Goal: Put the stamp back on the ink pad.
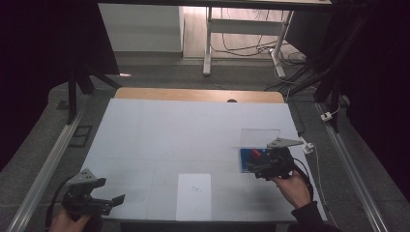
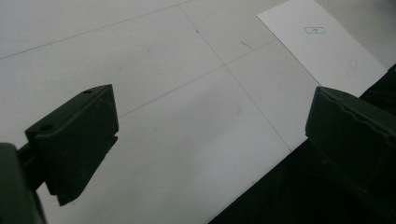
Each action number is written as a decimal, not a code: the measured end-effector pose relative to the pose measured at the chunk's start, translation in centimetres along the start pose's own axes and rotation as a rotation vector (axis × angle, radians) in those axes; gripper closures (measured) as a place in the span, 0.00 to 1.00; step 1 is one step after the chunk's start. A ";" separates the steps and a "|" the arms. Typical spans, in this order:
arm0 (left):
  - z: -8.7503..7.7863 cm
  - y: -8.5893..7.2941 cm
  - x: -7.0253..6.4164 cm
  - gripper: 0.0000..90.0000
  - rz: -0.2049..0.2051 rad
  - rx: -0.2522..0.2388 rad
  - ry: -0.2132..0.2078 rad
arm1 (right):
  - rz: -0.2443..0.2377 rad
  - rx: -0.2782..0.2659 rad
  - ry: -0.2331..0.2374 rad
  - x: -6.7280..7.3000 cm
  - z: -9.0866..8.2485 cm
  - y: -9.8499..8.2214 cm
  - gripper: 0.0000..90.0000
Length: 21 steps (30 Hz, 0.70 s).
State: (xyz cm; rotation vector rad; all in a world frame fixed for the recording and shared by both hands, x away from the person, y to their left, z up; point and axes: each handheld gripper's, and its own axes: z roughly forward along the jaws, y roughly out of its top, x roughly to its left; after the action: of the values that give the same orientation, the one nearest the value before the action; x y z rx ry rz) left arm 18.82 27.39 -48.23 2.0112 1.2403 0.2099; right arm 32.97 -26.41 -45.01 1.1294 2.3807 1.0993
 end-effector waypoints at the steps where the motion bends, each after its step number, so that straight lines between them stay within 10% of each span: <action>1: 0.0 0.0 0.0 0.03 -0.001 0.000 -0.001 | 0.000 -0.002 0.002 0.0 -0.2 -0.1 0.01; 21: 0.0 0.0 0.0 0.03 -0.002 0.001 0.000 | 0.004 -0.054 -0.089 1.7 -4.4 -3.1 0.00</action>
State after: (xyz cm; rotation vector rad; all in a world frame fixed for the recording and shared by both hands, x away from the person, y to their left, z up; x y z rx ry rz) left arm 18.85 27.36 -48.22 2.0105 1.2419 0.2082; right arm 27.86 -28.61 -44.28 1.1410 2.2690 1.0847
